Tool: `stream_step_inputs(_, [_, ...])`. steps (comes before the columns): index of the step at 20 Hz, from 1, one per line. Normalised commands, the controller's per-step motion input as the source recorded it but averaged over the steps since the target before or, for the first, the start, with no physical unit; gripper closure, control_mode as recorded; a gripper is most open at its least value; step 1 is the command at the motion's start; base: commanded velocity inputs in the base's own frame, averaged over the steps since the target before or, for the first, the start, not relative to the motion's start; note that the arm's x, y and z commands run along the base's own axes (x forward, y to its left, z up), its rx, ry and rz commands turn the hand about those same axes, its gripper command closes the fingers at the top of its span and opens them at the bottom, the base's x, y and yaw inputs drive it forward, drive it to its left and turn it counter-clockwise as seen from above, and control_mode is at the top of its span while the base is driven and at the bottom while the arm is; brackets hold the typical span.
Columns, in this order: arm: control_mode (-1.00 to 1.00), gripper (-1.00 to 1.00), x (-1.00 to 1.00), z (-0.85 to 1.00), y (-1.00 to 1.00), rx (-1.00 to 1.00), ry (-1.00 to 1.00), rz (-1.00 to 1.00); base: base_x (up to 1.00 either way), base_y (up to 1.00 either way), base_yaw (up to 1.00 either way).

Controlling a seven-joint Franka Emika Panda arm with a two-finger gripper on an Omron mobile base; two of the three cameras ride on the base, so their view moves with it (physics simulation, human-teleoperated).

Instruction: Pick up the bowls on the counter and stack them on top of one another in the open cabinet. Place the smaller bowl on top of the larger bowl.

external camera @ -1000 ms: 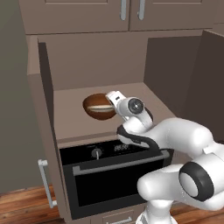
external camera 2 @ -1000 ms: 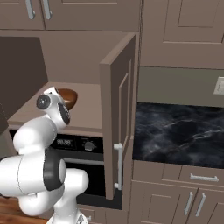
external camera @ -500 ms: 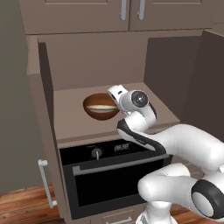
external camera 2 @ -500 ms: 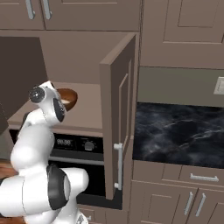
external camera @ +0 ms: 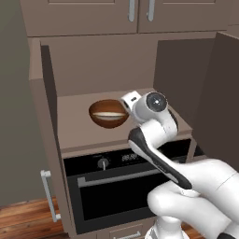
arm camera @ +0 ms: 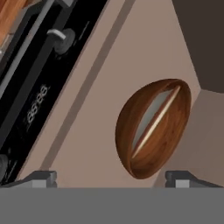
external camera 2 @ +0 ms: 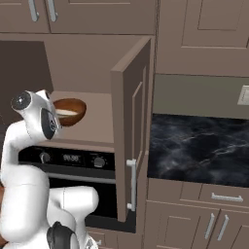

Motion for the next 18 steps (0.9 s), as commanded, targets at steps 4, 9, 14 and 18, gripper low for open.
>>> stream_step_inputs(4, [-1.00, -1.00, -0.81, 0.49, -0.07, 0.08, 0.19, -0.11, 0.00, 0.00, 0.00])
stream_step_inputs(9, [-1.00, -1.00, -0.94, 0.41, -0.11, 0.07, 0.11, -0.11, 0.00, 0.00, 0.00])
stream_step_inputs(14, [-1.00, -1.00, -1.00, 0.24, -0.17, 0.02, 0.00, -0.08, 0.00, 0.00, 0.00])
stream_step_inputs(18, [-1.00, -1.00, -1.00, 0.21, -0.17, 0.01, 0.00, -0.06, 0.00, 0.00, 0.00])
